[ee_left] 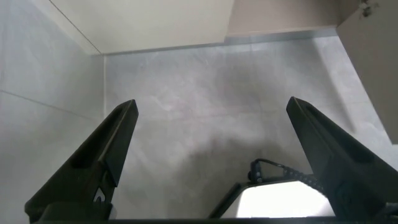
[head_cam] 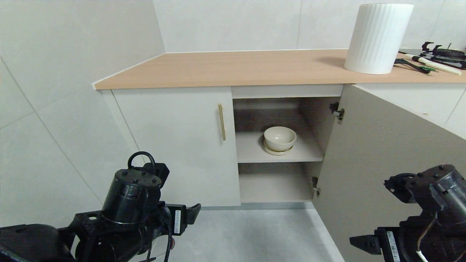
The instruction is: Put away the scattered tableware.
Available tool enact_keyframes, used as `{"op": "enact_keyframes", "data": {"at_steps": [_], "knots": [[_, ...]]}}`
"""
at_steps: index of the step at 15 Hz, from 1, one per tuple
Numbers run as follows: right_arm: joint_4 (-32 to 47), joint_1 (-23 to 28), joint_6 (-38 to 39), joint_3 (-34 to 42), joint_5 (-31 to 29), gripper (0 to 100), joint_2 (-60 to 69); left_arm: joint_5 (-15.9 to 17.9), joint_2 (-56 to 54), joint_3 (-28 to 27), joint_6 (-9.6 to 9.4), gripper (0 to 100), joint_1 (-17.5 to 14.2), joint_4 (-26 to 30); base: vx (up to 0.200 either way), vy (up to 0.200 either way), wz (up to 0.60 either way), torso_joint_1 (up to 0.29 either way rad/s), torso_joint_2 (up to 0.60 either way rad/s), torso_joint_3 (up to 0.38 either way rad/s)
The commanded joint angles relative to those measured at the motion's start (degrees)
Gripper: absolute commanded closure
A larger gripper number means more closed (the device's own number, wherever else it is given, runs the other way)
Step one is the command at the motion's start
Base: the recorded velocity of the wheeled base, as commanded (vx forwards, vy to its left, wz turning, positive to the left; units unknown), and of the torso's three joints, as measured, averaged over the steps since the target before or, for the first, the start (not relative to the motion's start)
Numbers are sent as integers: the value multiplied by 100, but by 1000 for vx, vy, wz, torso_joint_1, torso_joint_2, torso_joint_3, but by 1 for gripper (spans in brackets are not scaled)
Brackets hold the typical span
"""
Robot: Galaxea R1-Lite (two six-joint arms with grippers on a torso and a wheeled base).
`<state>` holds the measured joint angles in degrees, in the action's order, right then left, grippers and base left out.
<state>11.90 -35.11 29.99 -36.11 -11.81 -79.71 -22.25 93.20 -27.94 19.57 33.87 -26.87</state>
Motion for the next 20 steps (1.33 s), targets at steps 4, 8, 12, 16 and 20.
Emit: {"op": "enact_keyframes", "data": {"at_steps": [4, 8, 12, 16, 20], "knots": [[1051, -49, -2, -124, 56, 0, 334, 1, 32, -1, 3, 0, 6, -3, 0, -200, 0, 1, 4, 1], [1746, -31, 68, -81, 47, 0, 817, 1, 32, -1, -5, 0, 6, -3, 0, -200, 0, 0, 2, 2], [2009, 795, 165, -98, 4, 0, 1265, 1, 32, -10, -5, 0, 6, -3, 0, 0, 0, 0, 0, 0], [1394, 1894, 121, -124, -216, 0, 1028, 1, 32, -10, -5, 0, 6, -3, 0, 0, 0, 0, 0, 0], [665, 2456, 112, -124, -374, 0, 694, 1, 23, -10, -5, 0, 6, -3, 0, 0, 0, 0, 0, 0]]}}
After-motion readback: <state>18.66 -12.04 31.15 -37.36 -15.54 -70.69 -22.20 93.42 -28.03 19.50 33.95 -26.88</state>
